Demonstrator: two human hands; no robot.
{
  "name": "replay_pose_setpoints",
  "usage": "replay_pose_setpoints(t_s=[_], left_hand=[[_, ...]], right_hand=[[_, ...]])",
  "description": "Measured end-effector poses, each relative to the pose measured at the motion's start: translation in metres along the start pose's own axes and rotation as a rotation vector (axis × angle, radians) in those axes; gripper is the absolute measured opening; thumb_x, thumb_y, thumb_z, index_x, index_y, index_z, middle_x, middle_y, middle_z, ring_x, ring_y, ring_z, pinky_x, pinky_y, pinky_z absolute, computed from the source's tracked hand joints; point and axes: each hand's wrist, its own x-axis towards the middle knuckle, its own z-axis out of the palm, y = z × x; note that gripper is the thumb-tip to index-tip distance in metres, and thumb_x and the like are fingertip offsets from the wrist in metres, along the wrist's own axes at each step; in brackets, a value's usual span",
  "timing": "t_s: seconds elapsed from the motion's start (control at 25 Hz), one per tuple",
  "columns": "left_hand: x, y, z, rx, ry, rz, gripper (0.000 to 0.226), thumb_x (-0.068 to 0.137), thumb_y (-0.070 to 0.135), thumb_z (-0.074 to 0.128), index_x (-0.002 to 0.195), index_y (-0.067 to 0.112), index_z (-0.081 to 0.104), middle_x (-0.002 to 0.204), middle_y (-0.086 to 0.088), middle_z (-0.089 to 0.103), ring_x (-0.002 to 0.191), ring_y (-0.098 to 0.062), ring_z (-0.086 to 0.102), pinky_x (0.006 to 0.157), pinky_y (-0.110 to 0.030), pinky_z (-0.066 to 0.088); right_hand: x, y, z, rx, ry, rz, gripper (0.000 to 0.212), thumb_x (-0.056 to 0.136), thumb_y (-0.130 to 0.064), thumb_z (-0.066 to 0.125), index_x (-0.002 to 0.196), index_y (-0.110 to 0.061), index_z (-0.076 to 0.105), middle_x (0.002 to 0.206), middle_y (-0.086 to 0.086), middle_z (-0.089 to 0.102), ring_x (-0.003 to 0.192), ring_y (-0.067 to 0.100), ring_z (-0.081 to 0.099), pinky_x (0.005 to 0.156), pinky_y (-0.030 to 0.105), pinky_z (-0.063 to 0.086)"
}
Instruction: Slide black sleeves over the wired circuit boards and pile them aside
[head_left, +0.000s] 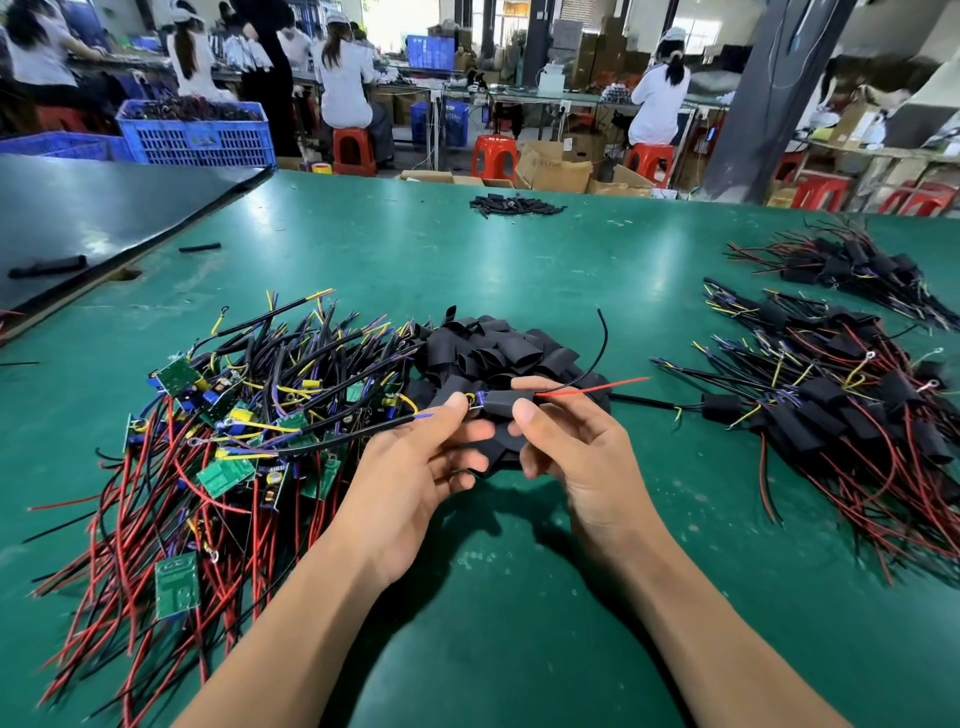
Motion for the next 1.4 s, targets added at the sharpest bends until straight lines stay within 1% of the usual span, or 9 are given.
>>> replay_pose_setpoints(t_s=[0.16,0.36,0.44,0.52,0.6,0.76,1.0,1.2,1.4], left_hand=[[-0.0001,-0.0003,-0.0018,-0.016,-0.029,-0.031,0.04,0.07,0.04,0.073,0.097,0.01,0.073,0.089,-0.006,0.074,0.061,-0.013,0.061,0.057,-0.023,0.049],[-0.001,-0.001,-0.0027,-0.013,-0.109,0.043,0.026,0.069,0.035,0.079,0.091,0.023,0.072,0.092,-0.006,0.073,0.063,-0.012,0.059,0.059,-0.022,0.047],[-0.001,-0.0013,-0.0043,0.014,-0.102,0.07,0.02,0.071,0.029,0.082,0.088,0.026,0.073,0.092,-0.005,0.072,0.063,-0.012,0.059,0.06,-0.022,0.047],[-0.0003,-0.0014,-0.0059,0.026,-0.071,0.094,0.024,0.071,0.026,0.082,0.092,0.024,0.07,0.091,-0.006,0.072,0.062,-0.013,0.06,0.059,-0.021,0.048],[0.0001,-0.0008,-0.007,0.053,-0.054,0.104,0.031,0.068,0.029,0.08,0.096,0.019,0.069,0.089,-0.006,0.072,0.062,-0.013,0.061,0.059,-0.021,0.048],[-0.0006,-0.0004,-0.0085,0.104,-0.058,0.082,0.046,0.064,0.035,0.081,0.103,0.013,0.072,0.091,-0.007,0.073,0.065,-0.014,0.063,0.06,-0.022,0.048],[-0.0002,0.0032,-0.0085,0.005,-0.102,-0.041,0.029,0.06,0.03,0.08,0.087,0.018,0.077,0.091,-0.008,0.075,0.063,-0.014,0.066,0.06,-0.022,0.05],[0.0,0.0019,-0.0085,-0.006,-0.097,-0.06,0.034,0.065,0.027,0.075,0.097,0.015,0.072,0.094,-0.008,0.075,0.064,-0.014,0.066,0.061,-0.024,0.051],[0.0019,-0.0013,-0.0086,-0.039,-0.099,-0.028,0.035,0.065,0.024,0.076,0.098,0.012,0.073,0.087,-0.008,0.073,0.062,-0.013,0.064,0.06,-0.023,0.052]], right_hand=[[-0.0009,-0.0019,-0.0007,0.03,-0.062,0.03,0.019,0.083,-0.026,0.075,0.101,-0.022,0.076,0.072,0.002,0.067,0.05,0.013,0.049,0.051,0.018,0.044],[-0.0008,0.0002,-0.0014,-0.04,-0.075,0.011,0.02,0.092,-0.012,0.065,0.111,-0.016,0.072,0.082,0.005,0.073,0.053,0.015,0.051,0.056,0.021,0.047],[-0.0006,0.0017,-0.0021,-0.072,-0.062,0.0,0.022,0.093,-0.01,0.065,0.113,-0.017,0.072,0.085,0.007,0.072,0.054,0.016,0.051,0.057,0.022,0.048],[-0.0008,0.0027,-0.003,-0.096,-0.052,-0.024,0.023,0.093,-0.009,0.066,0.111,-0.021,0.074,0.086,0.007,0.07,0.054,0.016,0.051,0.057,0.023,0.049],[-0.0011,0.0027,-0.0041,-0.098,-0.05,-0.036,0.023,0.093,-0.009,0.067,0.109,-0.024,0.075,0.084,0.003,0.069,0.055,0.016,0.051,0.058,0.022,0.049],[0.0003,0.0025,-0.0062,-0.111,-0.082,-0.032,0.024,0.091,-0.017,0.069,0.114,-0.021,0.073,0.083,-0.003,0.066,0.058,0.015,0.051,0.059,0.024,0.049],[0.0005,0.0035,-0.0073,-0.12,-0.078,-0.024,0.025,0.087,-0.028,0.069,0.111,-0.024,0.074,0.081,0.003,0.066,0.06,0.016,0.052,0.063,0.024,0.048],[-0.001,0.0063,-0.0083,-0.101,-0.097,-0.015,0.026,0.089,-0.027,0.067,0.112,-0.018,0.073,0.079,-0.002,0.066,0.061,0.015,0.053,0.062,0.023,0.047],[-0.0008,0.0068,-0.0063,-0.08,-0.097,-0.006,0.026,0.085,-0.026,0.07,0.111,-0.024,0.074,0.08,0.006,0.064,0.058,0.015,0.052,0.062,0.022,0.047]])
